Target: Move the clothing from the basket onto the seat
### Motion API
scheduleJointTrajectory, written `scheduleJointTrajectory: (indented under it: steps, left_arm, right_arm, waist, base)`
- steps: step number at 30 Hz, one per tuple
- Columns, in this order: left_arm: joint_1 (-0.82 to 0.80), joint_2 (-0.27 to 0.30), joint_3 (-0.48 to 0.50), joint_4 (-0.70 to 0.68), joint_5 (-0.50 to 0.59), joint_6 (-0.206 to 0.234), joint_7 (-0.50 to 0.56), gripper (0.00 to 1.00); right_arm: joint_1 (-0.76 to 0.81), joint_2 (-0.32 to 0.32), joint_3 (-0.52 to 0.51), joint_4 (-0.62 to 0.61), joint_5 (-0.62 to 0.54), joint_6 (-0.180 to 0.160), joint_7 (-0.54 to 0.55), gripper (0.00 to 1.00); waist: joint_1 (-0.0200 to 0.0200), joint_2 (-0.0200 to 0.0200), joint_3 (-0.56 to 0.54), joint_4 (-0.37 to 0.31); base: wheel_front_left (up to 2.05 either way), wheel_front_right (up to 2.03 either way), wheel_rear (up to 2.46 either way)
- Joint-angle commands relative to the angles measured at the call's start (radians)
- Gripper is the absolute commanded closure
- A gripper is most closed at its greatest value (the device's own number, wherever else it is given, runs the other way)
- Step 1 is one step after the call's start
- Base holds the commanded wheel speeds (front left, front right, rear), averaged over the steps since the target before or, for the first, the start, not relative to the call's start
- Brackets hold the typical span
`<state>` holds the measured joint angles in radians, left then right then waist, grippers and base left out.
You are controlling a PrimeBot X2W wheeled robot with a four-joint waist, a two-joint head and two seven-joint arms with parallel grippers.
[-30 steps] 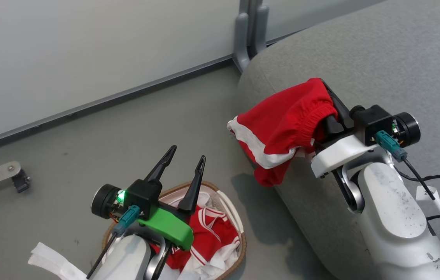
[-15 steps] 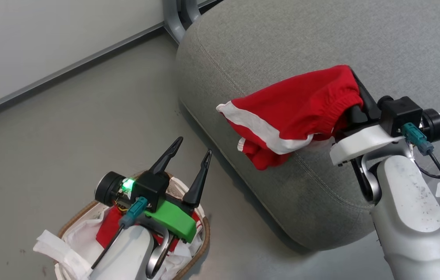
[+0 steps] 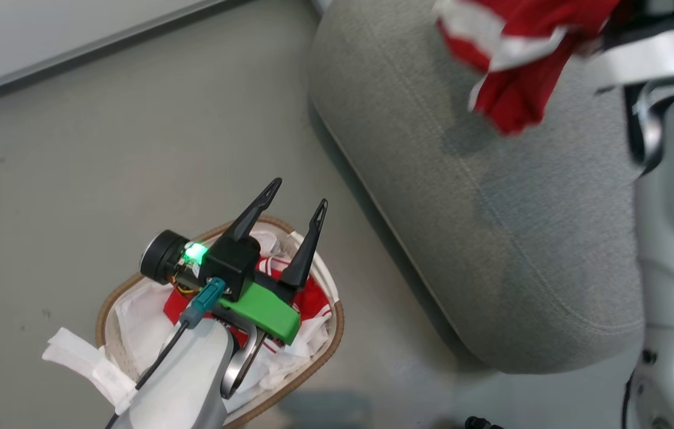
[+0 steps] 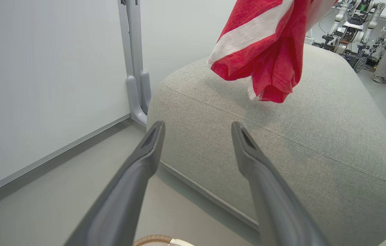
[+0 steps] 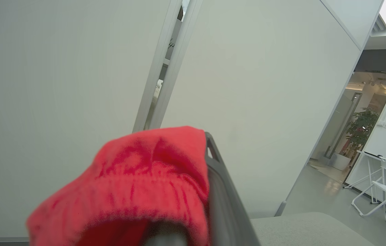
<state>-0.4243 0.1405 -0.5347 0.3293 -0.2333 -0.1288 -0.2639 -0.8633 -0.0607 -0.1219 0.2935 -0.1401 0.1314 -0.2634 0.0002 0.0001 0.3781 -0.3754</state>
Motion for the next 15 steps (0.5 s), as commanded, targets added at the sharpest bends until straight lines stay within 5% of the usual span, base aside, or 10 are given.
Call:
scheduleJointTrajectory:
  steps: [1, 15]
  left_arm:
    - [-0.026, 0.006, -0.002, -0.005, 0.011, -0.002, -0.001, 0.0]
    - [-0.14, -0.017, -0.045, -0.023, 0.04, -0.002, -0.001, 0.0]
  right_arm:
    - [-0.04, -0.022, -0.021, -0.005, -0.016, -0.001, -0.002, 1.0]
    - [-0.31, -0.263, -0.24, 0.141, -0.085, -0.001, -0.002, 1.0]
  waist:
    - [-0.0002, -0.0001, 0.084, 0.083]
    - [-0.0002, -0.0001, 0.275, 0.267]
  base:
    - [0.0, 0.0, 0.0]
    - [0.0, 0.0, 0.0]
